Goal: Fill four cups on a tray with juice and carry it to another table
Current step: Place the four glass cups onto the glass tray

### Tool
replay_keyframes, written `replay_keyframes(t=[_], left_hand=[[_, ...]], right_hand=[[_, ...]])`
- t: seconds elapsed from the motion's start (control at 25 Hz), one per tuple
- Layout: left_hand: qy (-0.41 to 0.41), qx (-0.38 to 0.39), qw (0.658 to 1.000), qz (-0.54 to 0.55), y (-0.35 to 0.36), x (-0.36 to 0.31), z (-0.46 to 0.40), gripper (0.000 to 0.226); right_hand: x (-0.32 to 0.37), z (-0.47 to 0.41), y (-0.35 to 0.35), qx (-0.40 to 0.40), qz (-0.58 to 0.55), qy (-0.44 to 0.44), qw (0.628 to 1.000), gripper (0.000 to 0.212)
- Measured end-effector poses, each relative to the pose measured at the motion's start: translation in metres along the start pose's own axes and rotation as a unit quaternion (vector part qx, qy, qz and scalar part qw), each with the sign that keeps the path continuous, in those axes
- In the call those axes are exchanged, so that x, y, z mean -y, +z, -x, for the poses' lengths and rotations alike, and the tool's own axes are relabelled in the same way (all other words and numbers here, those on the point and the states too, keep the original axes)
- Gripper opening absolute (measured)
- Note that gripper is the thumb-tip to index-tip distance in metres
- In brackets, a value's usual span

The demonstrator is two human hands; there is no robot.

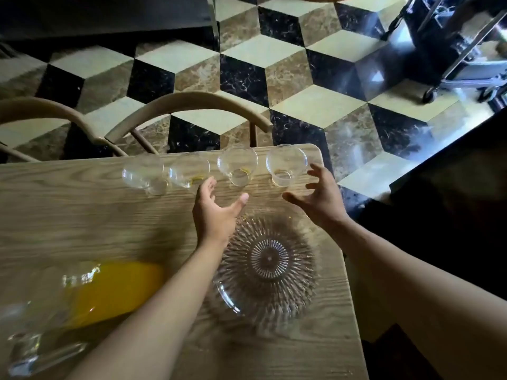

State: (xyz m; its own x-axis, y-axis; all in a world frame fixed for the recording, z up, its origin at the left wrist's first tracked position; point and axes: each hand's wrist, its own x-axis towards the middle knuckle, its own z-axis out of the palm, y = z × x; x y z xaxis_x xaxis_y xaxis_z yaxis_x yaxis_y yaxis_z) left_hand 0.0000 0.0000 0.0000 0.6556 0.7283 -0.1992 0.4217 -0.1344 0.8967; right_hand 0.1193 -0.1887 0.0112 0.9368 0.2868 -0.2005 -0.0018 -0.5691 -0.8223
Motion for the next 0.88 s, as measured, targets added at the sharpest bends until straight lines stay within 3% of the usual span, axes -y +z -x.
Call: replay_keyframes(t=[0.36, 0.52, 0.56, 0.68, 0.88], left_hand=[[-0.041, -0.012, 0.996, 0.076, 0.032, 0.002, -0.022, 0.097], [-0.026, -0.022, 0.997, 0.067, 0.041, -0.002, -0.03, 0.068], [-0.021, -0.025, 0.997, 0.076, 0.042, -0.004, -0.031, 0.068], [-0.021, -0.053, 0.994, 0.094, 0.047, -0.008, -0.035, 0.097], [0.02, -0.058, 0.992, 0.107, 0.047, -0.009, -0.03, 0.088]], right_hand=[[-0.01, -0.029, 0.014, 0.01, -0.026, -0.019, 0.999, 0.083], [-0.011, -0.035, 0.018, 0.012, -0.048, -0.006, 0.999, 0.079], [-0.011, -0.035, 0.017, 0.013, -0.052, -0.004, 0.999, 0.077], [-0.011, -0.036, 0.015, 0.017, -0.062, -0.012, 0.998, 0.076], [-0.009, -0.032, 0.009, 0.006, -0.064, -0.026, 0.998, 0.074]])
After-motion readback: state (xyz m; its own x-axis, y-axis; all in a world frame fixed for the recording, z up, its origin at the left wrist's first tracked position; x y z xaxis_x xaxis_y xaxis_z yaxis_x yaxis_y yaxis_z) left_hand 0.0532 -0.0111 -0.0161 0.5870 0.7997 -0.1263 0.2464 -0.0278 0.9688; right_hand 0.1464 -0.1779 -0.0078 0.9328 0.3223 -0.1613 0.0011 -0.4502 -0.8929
